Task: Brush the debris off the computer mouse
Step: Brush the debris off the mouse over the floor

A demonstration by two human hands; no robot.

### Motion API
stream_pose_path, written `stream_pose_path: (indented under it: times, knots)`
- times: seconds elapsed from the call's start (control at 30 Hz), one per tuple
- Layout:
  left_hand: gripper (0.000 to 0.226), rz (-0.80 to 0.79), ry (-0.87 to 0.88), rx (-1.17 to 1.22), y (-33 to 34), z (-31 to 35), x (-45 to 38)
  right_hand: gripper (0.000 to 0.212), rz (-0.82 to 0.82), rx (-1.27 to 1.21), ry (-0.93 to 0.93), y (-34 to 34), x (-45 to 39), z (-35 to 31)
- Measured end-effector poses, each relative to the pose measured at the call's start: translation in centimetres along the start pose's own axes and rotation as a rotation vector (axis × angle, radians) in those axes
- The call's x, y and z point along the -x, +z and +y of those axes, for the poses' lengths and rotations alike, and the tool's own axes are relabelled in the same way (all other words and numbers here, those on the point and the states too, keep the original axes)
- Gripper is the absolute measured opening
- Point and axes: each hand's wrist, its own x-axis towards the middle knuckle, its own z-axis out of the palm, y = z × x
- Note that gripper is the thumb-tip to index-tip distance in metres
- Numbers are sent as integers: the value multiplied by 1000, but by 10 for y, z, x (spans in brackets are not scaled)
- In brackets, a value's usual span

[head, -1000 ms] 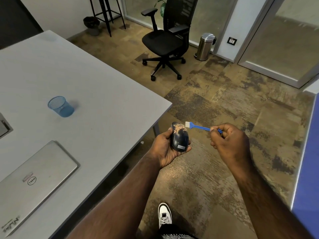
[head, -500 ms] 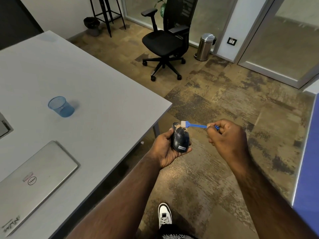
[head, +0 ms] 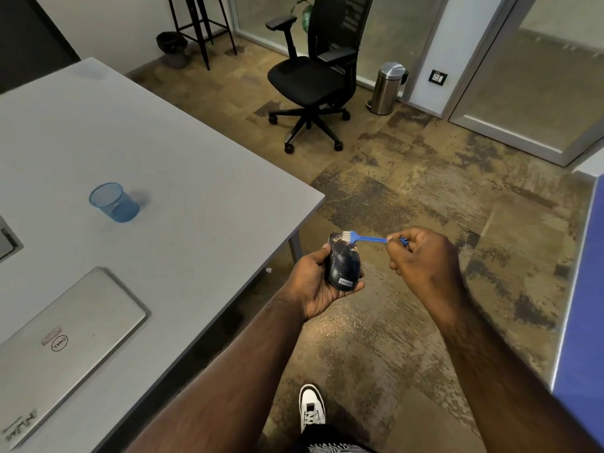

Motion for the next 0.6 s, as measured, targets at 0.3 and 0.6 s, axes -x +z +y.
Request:
stream_pose_path:
  times: [0.3, 0.6]
  knots:
    - [53, -12, 1, -13, -1, 0, -1, 14, 24, 18, 36, 3, -10, -1]
    - [52, -27, -13, -18, -2, 1, 1, 10, 7, -8, 43, 4, -12, 0]
